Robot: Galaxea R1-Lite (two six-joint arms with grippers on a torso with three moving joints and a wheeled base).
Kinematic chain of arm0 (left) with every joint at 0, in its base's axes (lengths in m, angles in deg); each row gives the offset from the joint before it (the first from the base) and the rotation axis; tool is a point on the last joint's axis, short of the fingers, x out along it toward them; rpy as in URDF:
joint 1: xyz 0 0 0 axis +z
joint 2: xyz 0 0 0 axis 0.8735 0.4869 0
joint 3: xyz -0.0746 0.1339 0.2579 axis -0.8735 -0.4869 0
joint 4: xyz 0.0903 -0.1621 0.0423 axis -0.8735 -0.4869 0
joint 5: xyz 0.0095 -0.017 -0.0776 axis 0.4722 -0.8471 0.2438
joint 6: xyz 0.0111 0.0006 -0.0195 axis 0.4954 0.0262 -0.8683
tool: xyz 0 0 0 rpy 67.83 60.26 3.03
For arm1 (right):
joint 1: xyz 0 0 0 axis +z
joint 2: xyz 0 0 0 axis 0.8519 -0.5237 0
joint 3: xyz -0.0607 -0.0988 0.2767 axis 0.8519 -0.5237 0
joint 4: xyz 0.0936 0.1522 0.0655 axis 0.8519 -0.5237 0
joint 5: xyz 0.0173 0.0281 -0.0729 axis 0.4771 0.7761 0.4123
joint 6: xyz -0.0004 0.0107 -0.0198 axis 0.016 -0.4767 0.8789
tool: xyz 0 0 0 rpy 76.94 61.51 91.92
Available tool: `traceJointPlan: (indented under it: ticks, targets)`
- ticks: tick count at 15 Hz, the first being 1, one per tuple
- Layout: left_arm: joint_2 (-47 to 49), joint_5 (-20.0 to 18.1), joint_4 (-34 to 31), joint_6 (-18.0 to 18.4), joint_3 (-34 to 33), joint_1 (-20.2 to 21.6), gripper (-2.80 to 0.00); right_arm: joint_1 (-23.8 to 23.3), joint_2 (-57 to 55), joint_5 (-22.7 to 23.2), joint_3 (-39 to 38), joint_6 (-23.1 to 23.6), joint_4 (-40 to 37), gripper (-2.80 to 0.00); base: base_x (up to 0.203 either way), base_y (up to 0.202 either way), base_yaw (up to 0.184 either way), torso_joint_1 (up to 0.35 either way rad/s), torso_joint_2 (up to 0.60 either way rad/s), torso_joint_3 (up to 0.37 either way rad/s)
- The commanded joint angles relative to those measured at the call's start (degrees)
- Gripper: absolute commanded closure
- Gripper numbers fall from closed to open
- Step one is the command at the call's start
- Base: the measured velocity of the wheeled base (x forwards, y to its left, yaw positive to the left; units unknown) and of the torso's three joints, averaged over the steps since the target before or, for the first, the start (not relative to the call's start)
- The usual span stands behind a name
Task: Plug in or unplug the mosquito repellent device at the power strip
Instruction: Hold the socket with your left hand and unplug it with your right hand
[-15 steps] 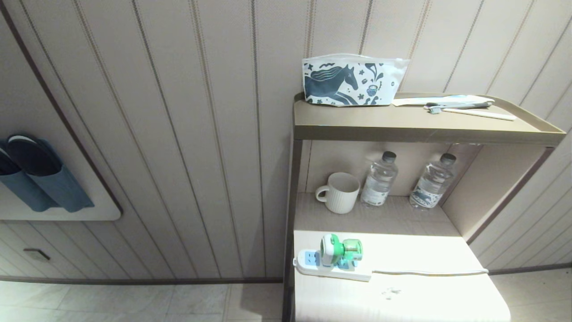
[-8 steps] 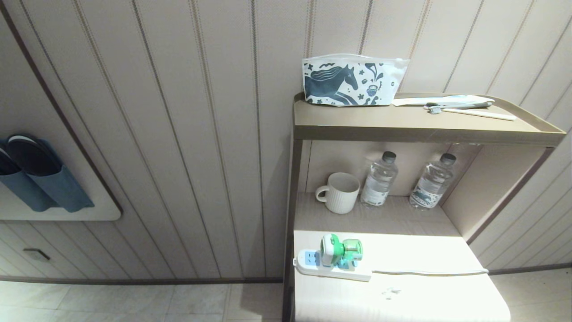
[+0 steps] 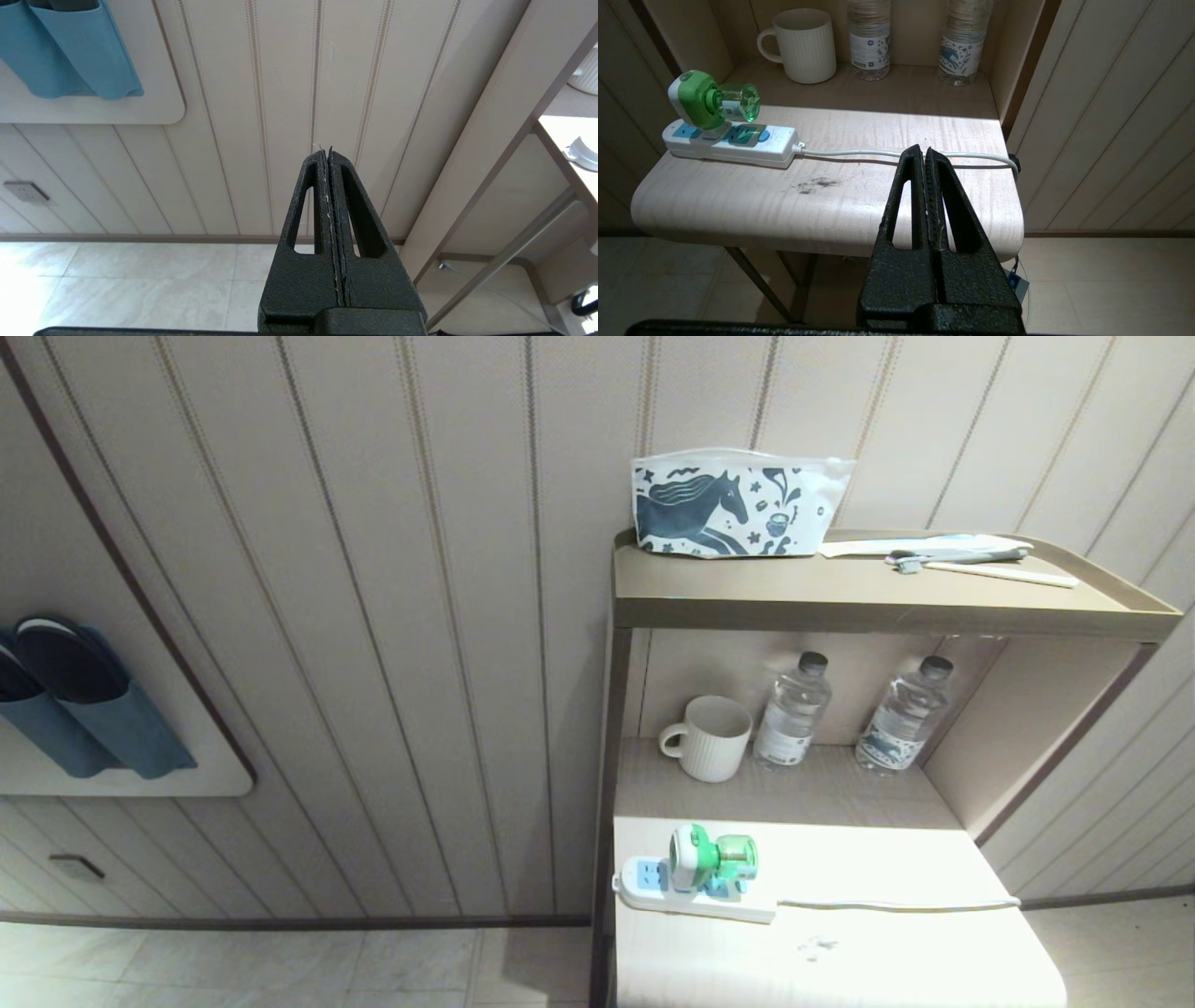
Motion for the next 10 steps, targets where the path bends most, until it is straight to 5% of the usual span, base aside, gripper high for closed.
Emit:
traceJointPlan:
  ticks: [1,4,10]
  targets:
    - [0.0,0.0,0.0,0.0,0.0,0.0,0.0,0.0,-0.4,1.3,7.1,0.0,-2.2,0.0,0.0,0.0,0.0,0.0,0.0,0.0]
    - [0.1,0.0,0.0,0.0,-0.1,0.0,0.0,0.0,-4.5,5.3,23.0,0.0,-11.7,0.0,0.0,0.0,0.0,0.0,0.0,0.0]
    - [0.0,0.0,0.0,0.0,0.0,0.0,0.0,-0.1,-28.3,10.5,51.4,0.1,-17.9,0.0,0.0,0.0,0.0,0.0,0.0,0.0]
